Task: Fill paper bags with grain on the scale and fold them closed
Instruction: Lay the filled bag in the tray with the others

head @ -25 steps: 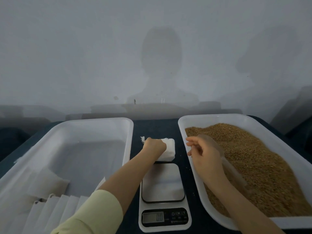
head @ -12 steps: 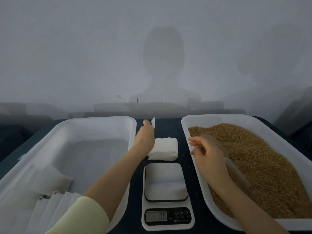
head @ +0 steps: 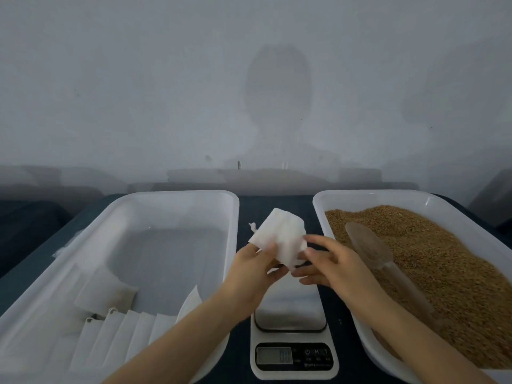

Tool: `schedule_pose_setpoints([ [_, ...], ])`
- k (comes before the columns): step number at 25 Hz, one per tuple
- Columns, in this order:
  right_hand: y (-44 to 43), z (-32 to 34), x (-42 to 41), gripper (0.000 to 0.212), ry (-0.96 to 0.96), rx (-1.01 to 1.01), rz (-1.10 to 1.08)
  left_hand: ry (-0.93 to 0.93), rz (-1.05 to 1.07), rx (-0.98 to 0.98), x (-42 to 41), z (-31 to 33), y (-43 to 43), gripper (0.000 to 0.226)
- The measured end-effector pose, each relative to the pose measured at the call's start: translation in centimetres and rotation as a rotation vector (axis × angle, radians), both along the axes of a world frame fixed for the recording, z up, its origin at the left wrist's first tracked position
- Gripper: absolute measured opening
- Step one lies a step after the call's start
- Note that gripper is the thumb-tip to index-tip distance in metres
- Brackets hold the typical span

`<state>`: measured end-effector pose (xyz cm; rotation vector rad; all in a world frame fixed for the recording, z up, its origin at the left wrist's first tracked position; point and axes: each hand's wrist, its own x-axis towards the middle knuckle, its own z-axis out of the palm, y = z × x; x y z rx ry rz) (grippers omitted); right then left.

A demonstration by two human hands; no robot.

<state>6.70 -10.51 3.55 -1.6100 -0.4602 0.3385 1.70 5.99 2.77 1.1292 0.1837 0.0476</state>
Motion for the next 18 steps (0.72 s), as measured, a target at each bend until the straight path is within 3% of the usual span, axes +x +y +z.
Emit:
schedule_pose_setpoints([
  [3,-0.3,0.0,0.3,0.031,0.161,0.073,0.010,0.026,0.010,-0.210,0.4,0.6,0.4,0.030],
  [5,-0.5,0.1,0.5,0.025,0.172,0.078,0.038,0.013,0.010,-0.195,0.3,0.5,0.4,0.030],
  [10,-0.6,0.5,0.3,0.017,0.149,0.113,0.050,-0.097,0.038,0.054,-0.2,-0.4,0.2,0.032],
  [15,-0.7,0.4,0.3,0.021,0.079,0.030,-0.024,0.079,0.152,0.192,0.2,-0.4,0.1,0.045],
  [18,-0.6,0.5,0.1,0.017,-0.105,-0.132,-0.071,-0.005,0.321,0.599,0.0,0.0,0.0,0.040],
])
